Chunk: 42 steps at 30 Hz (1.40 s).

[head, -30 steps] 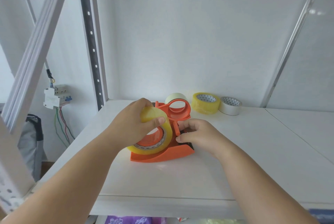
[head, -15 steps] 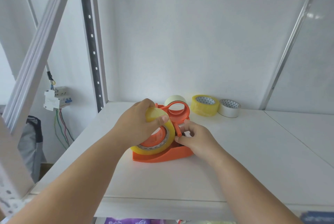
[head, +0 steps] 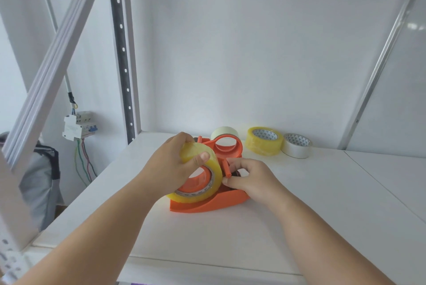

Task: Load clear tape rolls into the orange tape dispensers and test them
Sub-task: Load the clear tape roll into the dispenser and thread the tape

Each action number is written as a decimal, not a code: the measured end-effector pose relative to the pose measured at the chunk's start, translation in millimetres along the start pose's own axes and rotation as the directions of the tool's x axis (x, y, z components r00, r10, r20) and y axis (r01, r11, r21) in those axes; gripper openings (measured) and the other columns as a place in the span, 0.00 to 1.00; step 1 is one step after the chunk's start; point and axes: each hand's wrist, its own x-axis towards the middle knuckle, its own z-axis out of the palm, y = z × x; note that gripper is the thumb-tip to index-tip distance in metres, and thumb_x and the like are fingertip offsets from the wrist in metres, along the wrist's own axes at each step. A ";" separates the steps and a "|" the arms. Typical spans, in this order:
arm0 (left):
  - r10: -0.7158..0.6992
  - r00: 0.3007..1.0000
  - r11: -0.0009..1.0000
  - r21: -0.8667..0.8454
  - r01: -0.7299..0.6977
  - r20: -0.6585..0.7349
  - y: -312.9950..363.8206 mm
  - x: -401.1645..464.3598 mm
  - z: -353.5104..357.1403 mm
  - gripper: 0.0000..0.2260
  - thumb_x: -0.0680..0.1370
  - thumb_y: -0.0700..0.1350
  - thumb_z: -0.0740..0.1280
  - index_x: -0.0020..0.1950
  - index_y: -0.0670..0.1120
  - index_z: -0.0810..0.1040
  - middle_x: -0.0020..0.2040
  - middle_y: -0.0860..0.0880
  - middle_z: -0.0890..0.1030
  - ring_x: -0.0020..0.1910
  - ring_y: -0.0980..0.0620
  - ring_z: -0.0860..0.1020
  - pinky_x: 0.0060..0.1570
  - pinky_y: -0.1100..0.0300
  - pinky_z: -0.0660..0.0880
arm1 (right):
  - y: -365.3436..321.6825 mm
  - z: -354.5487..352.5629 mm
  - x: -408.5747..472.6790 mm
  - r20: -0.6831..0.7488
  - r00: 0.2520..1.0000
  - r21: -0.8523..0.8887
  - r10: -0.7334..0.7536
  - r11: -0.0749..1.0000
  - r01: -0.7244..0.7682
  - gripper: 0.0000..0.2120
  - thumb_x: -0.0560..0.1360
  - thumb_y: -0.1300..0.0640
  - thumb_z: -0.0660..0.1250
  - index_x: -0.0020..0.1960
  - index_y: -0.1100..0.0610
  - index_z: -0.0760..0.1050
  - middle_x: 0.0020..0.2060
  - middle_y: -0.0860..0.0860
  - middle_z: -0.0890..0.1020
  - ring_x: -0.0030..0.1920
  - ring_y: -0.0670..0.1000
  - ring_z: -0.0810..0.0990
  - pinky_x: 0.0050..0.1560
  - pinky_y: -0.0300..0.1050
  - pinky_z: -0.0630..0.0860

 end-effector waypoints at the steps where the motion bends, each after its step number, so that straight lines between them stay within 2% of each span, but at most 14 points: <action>1: 0.002 1.000 1.000 0.010 -0.002 -0.004 1.2 0.2 1.0 0.14 0.75 0.59 0.64 0.54 0.53 0.68 0.43 0.57 0.73 0.41 0.57 0.74 0.43 0.59 0.71 | -0.3 -1.2 0.7 0.010 1.000 -0.009 -0.005 1.000 0.005 0.07 0.67 0.60 0.75 0.35 0.52 0.78 0.57 0.42 0.81 0.57 0.47 0.79 0.59 0.46 0.73; 4: -0.033 0.999 0.999 -0.017 0.033 -0.024 3.7 1.3 3.6 0.14 0.75 0.59 0.64 0.53 0.52 0.69 0.42 0.53 0.76 0.40 0.56 0.75 0.43 0.60 0.71 | 2.4 -3.2 3.0 0.025 0.999 -0.011 -0.040 0.999 0.041 0.05 0.68 0.61 0.74 0.38 0.54 0.78 0.54 0.42 0.82 0.56 0.47 0.80 0.55 0.42 0.73; 8: -0.077 0.995 0.997 -0.032 0.076 -0.058 5.8 1.9 6.6 0.14 0.75 0.58 0.64 0.53 0.50 0.71 0.41 0.51 0.77 0.39 0.55 0.75 0.41 0.61 0.71 | 10.7 -1.5 8.6 0.004 0.995 -0.024 -0.102 0.995 0.102 0.08 0.69 0.60 0.73 0.35 0.51 0.77 0.55 0.41 0.82 0.65 0.49 0.74 0.66 0.51 0.68; 10: -0.083 0.995 0.996 -0.022 0.082 -0.063 8.6 2.4 7.8 0.14 0.75 0.58 0.65 0.53 0.50 0.71 0.41 0.52 0.76 0.39 0.55 0.75 0.41 0.61 0.71 | 14.9 -1.2 9.8 -0.011 0.992 -0.033 -0.123 0.992 0.123 0.08 0.69 0.58 0.72 0.34 0.49 0.77 0.57 0.42 0.81 0.67 0.48 0.73 0.68 0.52 0.67; 13: -0.100 0.994 0.995 0.009 0.100 -0.035 12.0 3.4 7.4 0.15 0.74 0.59 0.65 0.54 0.51 0.70 0.41 0.53 0.76 0.38 0.56 0.75 0.38 0.62 0.70 | 16.4 -3.3 9.2 -0.028 0.991 -0.053 -0.130 0.990 0.128 0.07 0.71 0.61 0.71 0.36 0.53 0.77 0.58 0.44 0.79 0.62 0.45 0.76 0.65 0.47 0.71; 17: -0.102 0.994 0.993 0.052 0.104 -0.034 14.3 5.0 6.7 0.16 0.73 0.60 0.66 0.54 0.52 0.71 0.40 0.53 0.77 0.38 0.55 0.76 0.39 0.61 0.72 | 13.0 -7.3 9.0 -0.003 0.985 -0.125 -0.173 0.977 0.171 0.07 0.73 0.64 0.67 0.36 0.60 0.76 0.49 0.46 0.83 0.53 0.50 0.80 0.56 0.47 0.75; 20: -0.087 0.996 0.992 0.086 0.089 -0.023 18.2 4.9 5.9 0.18 0.71 0.61 0.67 0.54 0.52 0.72 0.41 0.53 0.77 0.39 0.55 0.75 0.40 0.63 0.72 | 8.2 -13.8 9.4 0.072 0.978 -0.220 -0.196 0.953 0.207 0.07 0.74 0.64 0.65 0.37 0.63 0.74 0.50 0.52 0.83 0.52 0.55 0.79 0.54 0.49 0.74; 23: -0.077 0.997 0.989 0.128 0.077 -0.007 23.2 6.9 2.6 0.17 0.70 0.60 0.70 0.53 0.53 0.73 0.42 0.53 0.77 0.40 0.56 0.76 0.41 0.63 0.72 | 2.7 -23.1 10.2 0.177 0.972 -0.267 -0.153 0.943 0.198 0.09 0.76 0.62 0.64 0.38 0.64 0.75 0.51 0.52 0.83 0.53 0.52 0.79 0.54 0.45 0.74; 26: -0.070 0.997 0.992 0.112 0.065 0.033 24.0 9.9 -0.4 0.15 0.69 0.60 0.72 0.50 0.56 0.74 0.41 0.56 0.78 0.40 0.56 0.77 0.40 0.62 0.73 | 1.6 -30.7 11.4 0.220 0.971 -0.309 -0.099 0.936 0.165 0.09 0.78 0.58 0.63 0.39 0.57 0.75 0.50 0.51 0.83 0.53 0.51 0.79 0.56 0.46 0.74; 30: -0.071 0.993 0.994 0.092 0.063 0.090 28.4 11.7 -1.4 0.14 0.68 0.59 0.73 0.48 0.58 0.74 0.41 0.57 0.79 0.39 0.58 0.78 0.40 0.63 0.73 | -1.3 -33.7 9.6 0.233 0.966 -0.409 -0.112 0.890 0.202 0.11 0.79 0.55 0.61 0.39 0.46 0.69 0.43 0.46 0.78 0.44 0.47 0.75 0.44 0.35 0.70; 32: -0.076 0.993 0.992 0.108 0.066 0.086 29.1 11.8 -1.1 0.13 0.69 0.59 0.72 0.48 0.57 0.74 0.40 0.55 0.79 0.39 0.56 0.79 0.40 0.62 0.74 | -0.6 -33.7 8.4 0.226 0.966 -0.372 -0.124 0.906 0.203 0.11 0.79 0.55 0.61 0.38 0.45 0.69 0.45 0.44 0.79 0.46 0.46 0.76 0.46 0.34 0.71; 34: -0.066 0.996 0.989 0.137 0.057 0.060 27.7 10.8 -1.2 0.12 0.70 0.59 0.70 0.48 0.55 0.74 0.40 0.54 0.78 0.38 0.55 0.78 0.39 0.62 0.74 | 1.9 -34.0 7.9 0.210 0.971 -0.287 -0.114 0.942 0.173 0.10 0.78 0.56 0.63 0.38 0.46 0.72 0.49 0.47 0.82 0.50 0.46 0.79 0.51 0.39 0.74; 38: -0.047 0.999 0.985 0.164 0.049 -0.011 23.8 4.3 2.1 0.14 0.74 0.58 0.66 0.52 0.50 0.73 0.42 0.53 0.75 0.41 0.55 0.75 0.42 0.62 0.72 | 7.4 -34.7 7.3 0.237 0.968 -0.138 -0.086 0.983 0.122 0.05 0.77 0.59 0.66 0.42 0.54 0.77 0.46 0.46 0.83 0.48 0.35 0.79 0.52 0.34 0.73; 42: -0.080 0.995 0.996 0.046 0.083 -0.060 20.2 -1.5 5.9 0.20 0.72 0.64 0.64 0.52 0.48 0.73 0.44 0.54 0.75 0.44 0.55 0.75 0.41 0.66 0.70 | 13.8 -36.5 9.2 0.242 0.969 -0.076 -0.059 0.994 0.079 0.02 0.75 0.60 0.68 0.45 0.58 0.79 0.52 0.50 0.84 0.54 0.45 0.82 0.61 0.45 0.75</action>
